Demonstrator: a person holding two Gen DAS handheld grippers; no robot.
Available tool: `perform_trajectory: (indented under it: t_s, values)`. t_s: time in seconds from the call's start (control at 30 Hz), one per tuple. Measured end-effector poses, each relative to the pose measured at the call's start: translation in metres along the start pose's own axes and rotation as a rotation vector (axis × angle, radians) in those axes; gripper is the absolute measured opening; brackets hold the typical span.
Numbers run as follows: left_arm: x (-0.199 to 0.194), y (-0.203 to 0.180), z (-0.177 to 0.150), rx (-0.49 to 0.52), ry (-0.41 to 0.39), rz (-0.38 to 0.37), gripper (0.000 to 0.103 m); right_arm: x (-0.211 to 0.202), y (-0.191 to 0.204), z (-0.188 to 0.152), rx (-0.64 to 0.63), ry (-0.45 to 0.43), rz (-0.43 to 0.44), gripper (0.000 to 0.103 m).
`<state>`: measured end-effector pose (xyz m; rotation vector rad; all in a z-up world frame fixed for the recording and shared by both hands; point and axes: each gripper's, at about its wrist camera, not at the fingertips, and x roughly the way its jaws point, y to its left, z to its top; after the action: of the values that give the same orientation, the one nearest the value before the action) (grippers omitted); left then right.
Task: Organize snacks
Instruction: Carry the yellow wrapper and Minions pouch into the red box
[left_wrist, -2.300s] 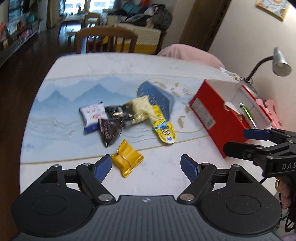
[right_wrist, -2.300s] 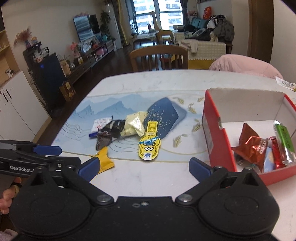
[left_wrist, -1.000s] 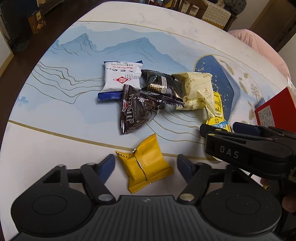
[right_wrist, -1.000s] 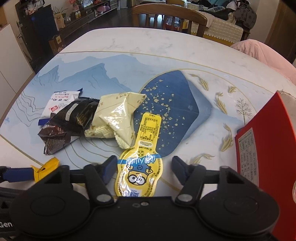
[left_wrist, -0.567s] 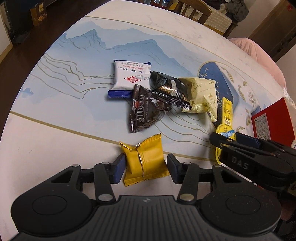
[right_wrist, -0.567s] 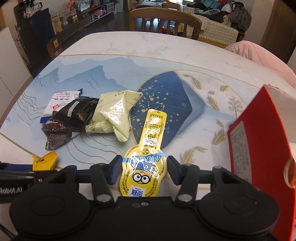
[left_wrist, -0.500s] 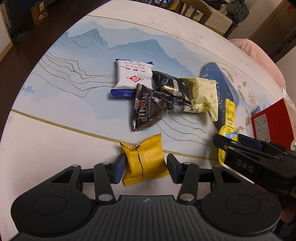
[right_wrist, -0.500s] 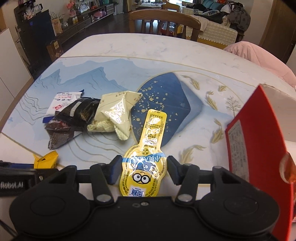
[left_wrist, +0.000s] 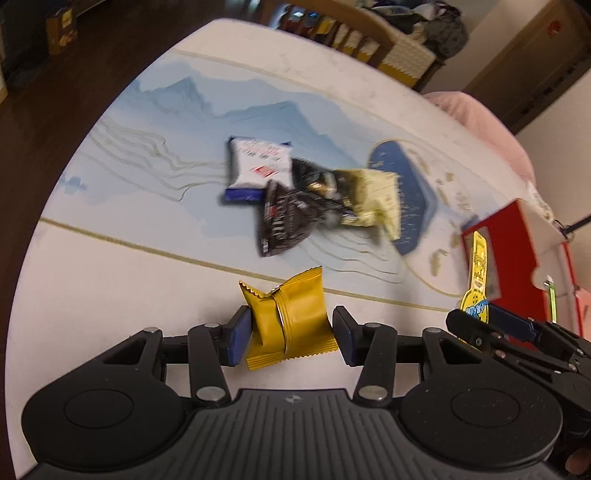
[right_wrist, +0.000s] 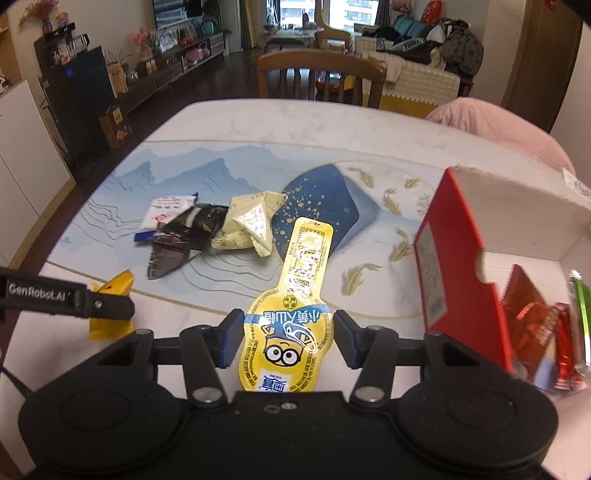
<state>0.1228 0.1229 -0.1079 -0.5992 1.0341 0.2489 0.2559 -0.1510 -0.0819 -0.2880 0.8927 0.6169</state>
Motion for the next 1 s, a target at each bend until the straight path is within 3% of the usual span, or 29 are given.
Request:
perform_trajectory:
  t_s: [0.53, 0.73, 1.0]
  values:
    - [-0.070, -0.083, -0.012, 0.304, -0.104, -0.165, 0.047, -0.101, -0.028, -0.019, 0.066, -0.112, -0.060, 0.051]
    - [-0.077, -0.130, -0.016, 0.396, -0.116, -0.196, 0.047, -0.117, -0.064, -0.023, 0.093, -0.141, -0.084, 0.051]
    - [-0.064, -0.201, -0.021, 0.447, -0.097, -0.218, 0.047, -0.129, -0.130, -0.029, 0.121, -0.152, -0.109, 0.052]
